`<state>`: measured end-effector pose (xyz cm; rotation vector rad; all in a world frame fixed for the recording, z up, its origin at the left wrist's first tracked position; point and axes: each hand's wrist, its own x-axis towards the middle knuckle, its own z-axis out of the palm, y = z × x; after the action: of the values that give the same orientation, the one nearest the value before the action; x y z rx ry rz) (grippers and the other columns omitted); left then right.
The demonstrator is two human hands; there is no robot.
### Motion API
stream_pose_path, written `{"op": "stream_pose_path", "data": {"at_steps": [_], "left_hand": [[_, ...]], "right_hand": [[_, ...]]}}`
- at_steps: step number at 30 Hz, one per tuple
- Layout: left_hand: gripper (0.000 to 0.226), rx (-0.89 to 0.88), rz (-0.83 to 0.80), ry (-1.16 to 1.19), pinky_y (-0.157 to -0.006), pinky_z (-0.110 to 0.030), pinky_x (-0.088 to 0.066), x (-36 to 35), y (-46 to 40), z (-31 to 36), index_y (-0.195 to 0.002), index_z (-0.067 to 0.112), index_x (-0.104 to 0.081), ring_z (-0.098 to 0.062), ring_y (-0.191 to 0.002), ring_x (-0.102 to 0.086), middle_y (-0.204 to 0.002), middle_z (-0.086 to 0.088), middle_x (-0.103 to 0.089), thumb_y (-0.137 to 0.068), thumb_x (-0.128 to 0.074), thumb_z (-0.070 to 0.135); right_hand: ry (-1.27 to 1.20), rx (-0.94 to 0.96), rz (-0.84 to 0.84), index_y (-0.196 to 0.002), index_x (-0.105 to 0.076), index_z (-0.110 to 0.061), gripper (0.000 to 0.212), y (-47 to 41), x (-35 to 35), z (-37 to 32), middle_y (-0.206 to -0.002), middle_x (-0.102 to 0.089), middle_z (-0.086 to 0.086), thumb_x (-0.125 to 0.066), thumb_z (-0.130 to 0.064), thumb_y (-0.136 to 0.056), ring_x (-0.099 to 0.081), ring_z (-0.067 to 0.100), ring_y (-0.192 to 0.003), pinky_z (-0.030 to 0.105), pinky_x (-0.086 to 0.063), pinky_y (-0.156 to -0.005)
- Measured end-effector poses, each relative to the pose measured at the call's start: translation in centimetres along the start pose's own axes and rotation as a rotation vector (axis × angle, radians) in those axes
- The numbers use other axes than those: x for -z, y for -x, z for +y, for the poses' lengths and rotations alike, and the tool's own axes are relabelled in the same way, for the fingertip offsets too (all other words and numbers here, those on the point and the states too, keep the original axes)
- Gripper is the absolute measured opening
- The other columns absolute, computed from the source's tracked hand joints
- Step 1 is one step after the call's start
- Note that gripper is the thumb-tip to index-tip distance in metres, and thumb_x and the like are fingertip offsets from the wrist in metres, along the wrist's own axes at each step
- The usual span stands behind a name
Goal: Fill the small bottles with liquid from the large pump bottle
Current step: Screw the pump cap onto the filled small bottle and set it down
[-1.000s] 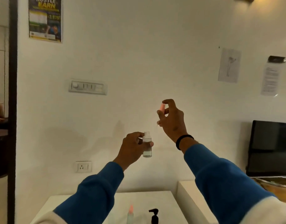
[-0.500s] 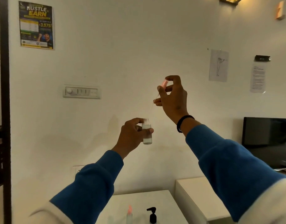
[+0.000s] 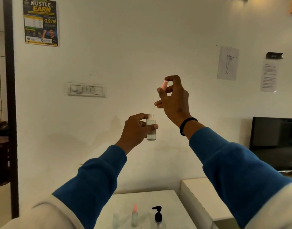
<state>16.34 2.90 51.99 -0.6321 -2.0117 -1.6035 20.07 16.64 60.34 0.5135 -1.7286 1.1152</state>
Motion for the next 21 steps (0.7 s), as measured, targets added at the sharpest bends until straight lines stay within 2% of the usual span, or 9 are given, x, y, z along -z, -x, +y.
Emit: {"op": "stream_pose_path", "data": {"at_steps": [6, 10, 14, 21], "left_hand": [[0.050, -0.009, 0.001, -0.005, -0.080, -0.048, -0.063, -0.26, 0.07, 0.34, -0.124, 0.011, -0.064, -0.028, -0.091, -0.075, -0.102, -0.012, -0.075, -0.081, -0.085, 0.025], [0.048, -0.006, -0.004, 0.013, -0.078, -0.045, -0.064, -0.38, 0.10, 0.56, -0.123, 0.011, -0.064, -0.026, -0.089, -0.075, -0.098, -0.011, -0.076, -0.081, -0.084, 0.022], [0.041, -0.005, -0.009, -0.007, -0.078, -0.045, -0.064, -0.44, 0.21, 0.24, -0.117, 0.017, -0.065, -0.026, -0.090, -0.075, -0.100, -0.010, -0.075, -0.081, -0.085, 0.025], [0.046, -0.005, -0.011, -0.016, -0.077, -0.043, -0.064, -0.41, 0.67, 0.17, -0.121, 0.012, -0.065, -0.025, -0.089, -0.075, -0.098, -0.009, -0.075, -0.081, -0.085, 0.024]], "right_hand": [[0.022, 0.006, -0.018, -0.128, -0.044, -0.019, 0.034, 0.27, -0.14, 0.16, -0.099, -0.064, 0.004, -0.061, -0.017, -0.099, -0.071, 0.016, -0.058, 0.034, -0.063, -0.064], [0.047, 0.017, -0.043, -0.127, -0.045, -0.019, 0.033, 0.57, 0.05, 0.35, -0.096, -0.063, 0.000, -0.061, -0.018, -0.099, -0.071, 0.013, -0.058, 0.031, -0.063, -0.063], [0.047, 0.008, -0.043, -0.126, -0.045, -0.020, 0.032, 0.75, 0.27, 0.57, -0.096, -0.064, 0.000, -0.062, -0.019, -0.099, -0.071, 0.014, -0.058, 0.033, -0.063, -0.065], [0.000, 0.014, 0.046, -0.128, -0.045, -0.019, 0.033, 0.35, 0.44, 0.39, -0.102, -0.064, 0.006, -0.061, -0.019, -0.099, -0.072, 0.017, -0.059, 0.038, -0.063, -0.067]]}}
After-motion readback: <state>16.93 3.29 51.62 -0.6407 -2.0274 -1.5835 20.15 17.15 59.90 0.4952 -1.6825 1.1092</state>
